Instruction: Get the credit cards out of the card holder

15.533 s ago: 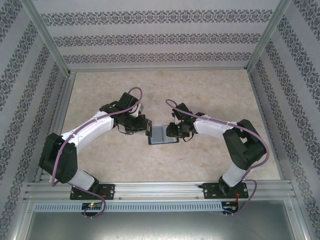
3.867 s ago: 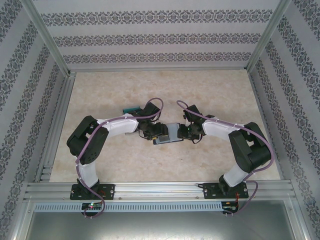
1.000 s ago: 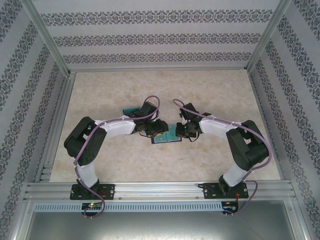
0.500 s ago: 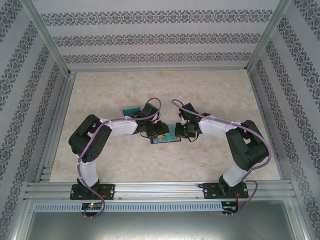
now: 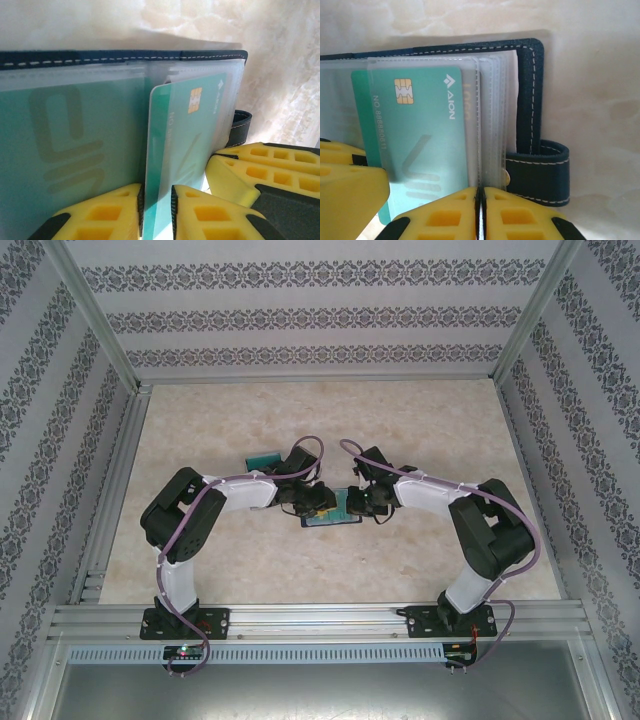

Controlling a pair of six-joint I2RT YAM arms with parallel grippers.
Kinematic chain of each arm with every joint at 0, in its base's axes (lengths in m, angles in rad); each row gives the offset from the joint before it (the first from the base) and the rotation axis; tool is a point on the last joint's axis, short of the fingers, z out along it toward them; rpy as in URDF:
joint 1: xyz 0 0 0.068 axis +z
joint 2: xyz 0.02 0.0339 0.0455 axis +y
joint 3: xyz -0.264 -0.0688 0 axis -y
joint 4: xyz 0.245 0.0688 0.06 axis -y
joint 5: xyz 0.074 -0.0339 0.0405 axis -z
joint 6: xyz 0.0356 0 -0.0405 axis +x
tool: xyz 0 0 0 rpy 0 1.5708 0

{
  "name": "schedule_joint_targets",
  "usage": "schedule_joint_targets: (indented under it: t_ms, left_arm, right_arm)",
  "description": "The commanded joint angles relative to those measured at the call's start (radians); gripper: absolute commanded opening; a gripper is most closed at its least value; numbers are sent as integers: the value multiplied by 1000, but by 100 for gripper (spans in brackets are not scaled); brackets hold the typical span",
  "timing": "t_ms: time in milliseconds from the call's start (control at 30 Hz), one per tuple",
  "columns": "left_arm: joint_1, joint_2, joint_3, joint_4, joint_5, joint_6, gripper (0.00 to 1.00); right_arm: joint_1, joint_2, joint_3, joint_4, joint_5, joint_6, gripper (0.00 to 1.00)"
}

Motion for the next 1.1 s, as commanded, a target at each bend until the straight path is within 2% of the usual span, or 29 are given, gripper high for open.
schedule_joint_targets:
  t_ms: [0,300,1067]
  left_arm:
    - [13,16,19,-31,1,7,21]
    - [22,-12,-4,-33,-14,7,6]
    - [88,-169,-155,-88,-37,54,6]
  right_arm:
    - [9,18,21,-4,-13,-1,14]
    - [2,25,16,-6,-7,-3,14]
    - [-13,33,10,-19,4,-1,14]
